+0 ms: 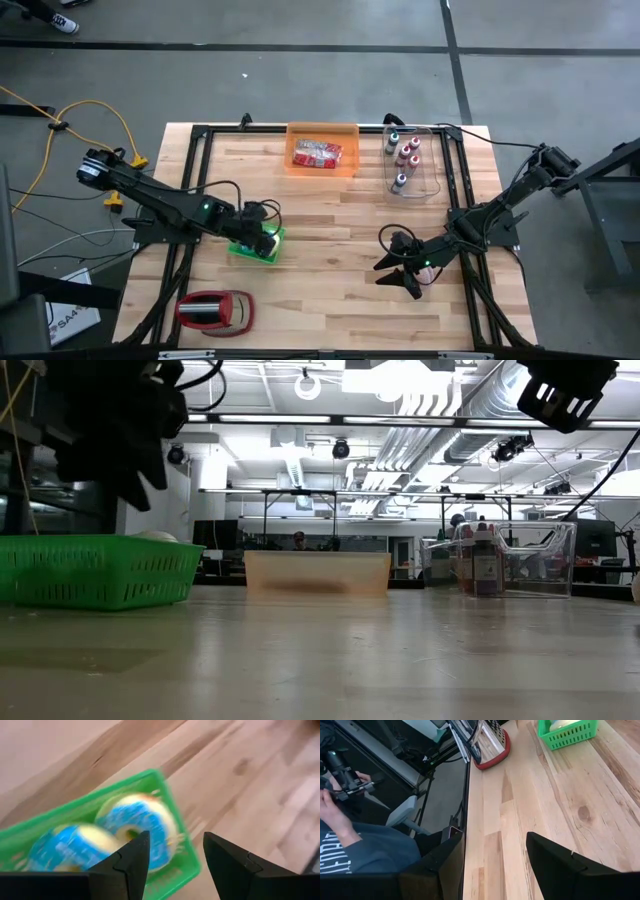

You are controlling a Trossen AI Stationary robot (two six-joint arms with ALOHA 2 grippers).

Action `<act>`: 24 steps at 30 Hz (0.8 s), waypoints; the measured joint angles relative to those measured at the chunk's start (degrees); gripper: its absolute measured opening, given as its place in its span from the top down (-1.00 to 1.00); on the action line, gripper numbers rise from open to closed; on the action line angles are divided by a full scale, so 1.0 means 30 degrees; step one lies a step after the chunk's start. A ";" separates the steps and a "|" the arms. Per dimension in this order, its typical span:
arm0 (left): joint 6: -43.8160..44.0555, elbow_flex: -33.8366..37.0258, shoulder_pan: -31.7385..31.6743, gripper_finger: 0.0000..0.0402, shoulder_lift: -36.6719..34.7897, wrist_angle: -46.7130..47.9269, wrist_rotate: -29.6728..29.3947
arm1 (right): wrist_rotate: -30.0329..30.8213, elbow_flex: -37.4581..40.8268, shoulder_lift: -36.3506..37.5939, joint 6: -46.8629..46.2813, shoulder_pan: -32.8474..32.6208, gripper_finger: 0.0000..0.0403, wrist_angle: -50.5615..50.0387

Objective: Pick & Place Food Item
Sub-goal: Put the brown donut into the green bin

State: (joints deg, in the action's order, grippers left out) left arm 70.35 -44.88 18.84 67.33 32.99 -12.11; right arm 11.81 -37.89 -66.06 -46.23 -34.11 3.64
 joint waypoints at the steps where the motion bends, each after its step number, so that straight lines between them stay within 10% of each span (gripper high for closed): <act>1: -0.0573 0.0000 -0.0083 0.11 0.0000 -0.0375 -0.0001 | 0.0000 0.0000 0.0000 -0.0004 -0.0007 -0.01 0.0000; 12: -0.6906 0.0000 -0.1587 0.11 0.0000 -0.2876 -0.0136 | 0.0000 0.0000 0.0000 -0.0004 -0.0005 -0.01 0.0000; 24: -0.4821 0.0000 -0.1449 0.11 0.0000 -0.2583 0.1567 | -0.0007 0.0000 0.0000 0.0002 -0.0007 -0.01 0.0000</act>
State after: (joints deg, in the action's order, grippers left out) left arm 55.89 -44.88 14.49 67.33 25.24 -7.41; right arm 11.79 -37.89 -66.06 -46.22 -34.13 3.64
